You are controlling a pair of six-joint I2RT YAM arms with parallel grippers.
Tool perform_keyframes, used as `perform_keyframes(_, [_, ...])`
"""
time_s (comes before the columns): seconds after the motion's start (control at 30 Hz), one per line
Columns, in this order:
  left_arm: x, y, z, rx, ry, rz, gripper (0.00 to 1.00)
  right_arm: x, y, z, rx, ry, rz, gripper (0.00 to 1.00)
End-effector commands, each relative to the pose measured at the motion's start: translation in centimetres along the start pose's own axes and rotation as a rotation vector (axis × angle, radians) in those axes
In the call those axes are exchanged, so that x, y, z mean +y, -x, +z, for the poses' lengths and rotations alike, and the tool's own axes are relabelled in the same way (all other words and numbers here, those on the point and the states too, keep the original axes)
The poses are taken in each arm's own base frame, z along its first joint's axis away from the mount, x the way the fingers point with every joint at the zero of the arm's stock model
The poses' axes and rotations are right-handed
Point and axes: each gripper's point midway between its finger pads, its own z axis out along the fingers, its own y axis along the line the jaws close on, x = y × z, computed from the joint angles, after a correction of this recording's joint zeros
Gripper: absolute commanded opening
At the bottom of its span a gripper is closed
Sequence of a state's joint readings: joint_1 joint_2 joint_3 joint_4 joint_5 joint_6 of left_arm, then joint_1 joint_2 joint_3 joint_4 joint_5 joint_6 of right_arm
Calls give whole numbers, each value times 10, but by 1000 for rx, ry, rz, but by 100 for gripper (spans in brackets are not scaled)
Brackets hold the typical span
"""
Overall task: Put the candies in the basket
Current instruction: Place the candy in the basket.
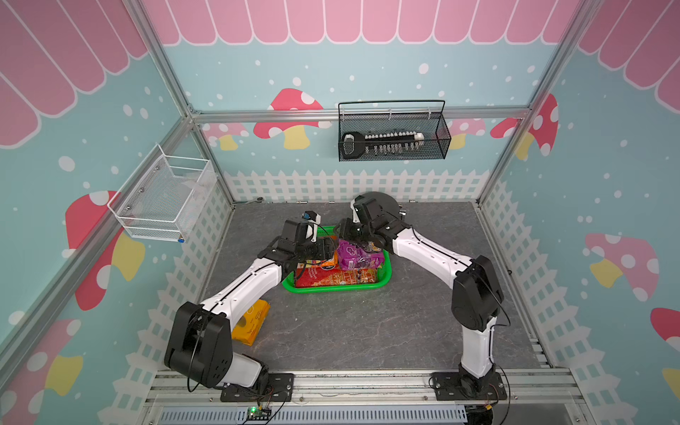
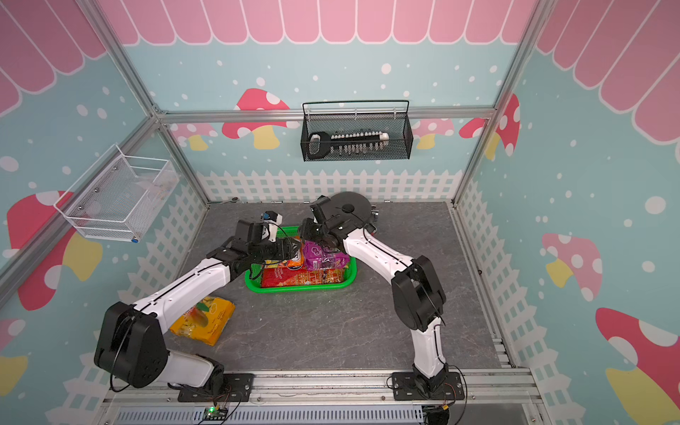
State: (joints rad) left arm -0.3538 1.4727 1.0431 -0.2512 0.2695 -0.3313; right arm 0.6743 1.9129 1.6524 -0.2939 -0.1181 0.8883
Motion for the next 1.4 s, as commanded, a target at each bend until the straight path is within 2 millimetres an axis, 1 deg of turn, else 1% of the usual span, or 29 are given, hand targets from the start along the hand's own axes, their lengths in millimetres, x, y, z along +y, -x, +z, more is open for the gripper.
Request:
perform_keyframes(0.0, [-22,2,8,30,-141,-85,73,0,21,-41,-106,-26,-105,50])
perform_keyframes(0.1, [-32,4,14,41,-203,-128,73,-29,16,-59,-118,-90,-142,51])
perform_keyframes(0.17, [-35,1,20,61,-230,-153,73,-54,14,-71,-118,-129,-157,52])
perform_keyframes(0.27, [-36,-5,30,92,-243,-185,73,-89,9,-85,-98,-157,-149,52])
perform_keyframes(0.37, [-38,-5,38,113,-263,-210,70,-103,-2,-89,-50,-119,-165,51])
perform_keyframes(0.47, [-38,1,43,108,-262,-211,68,-105,-18,-82,6,-68,-186,51])
perform_keyframes(0.57, [-39,13,46,87,-261,-203,67,-108,-33,-72,43,-32,-172,52])
perform_keyframes(0.67, [-45,23,50,87,-294,-194,67,-99,-43,-64,64,56,-179,54])
perform_keyframes(0.8, [-47,24,61,109,-317,-207,67,-99,-46,-58,77,75,-167,54])
perform_keyframes(0.93, [-45,22,69,123,-313,-226,67,-97,-46,-61,75,80,-179,54])
perform_keyframes(1.03, [-46,19,72,135,-320,-231,67,-93,-42,-67,61,85,-190,54])
perform_keyframes(1.13, [-48,24,67,117,-323,-213,67,-86,-33,-77,26,88,-218,54])
perform_keyframes(1.23, [-51,40,50,62,-328,-162,68,-79,-24,-89,-18,74,-282,54])
perform_keyframes(1.3, [-44,53,35,20,-322,-161,69,-68,-20,-97,-47,92,-350,55])
perform_keyframes(1.37, [-31,68,16,-36,-296,-178,69,-52,-20,-104,-71,126,-434,55])
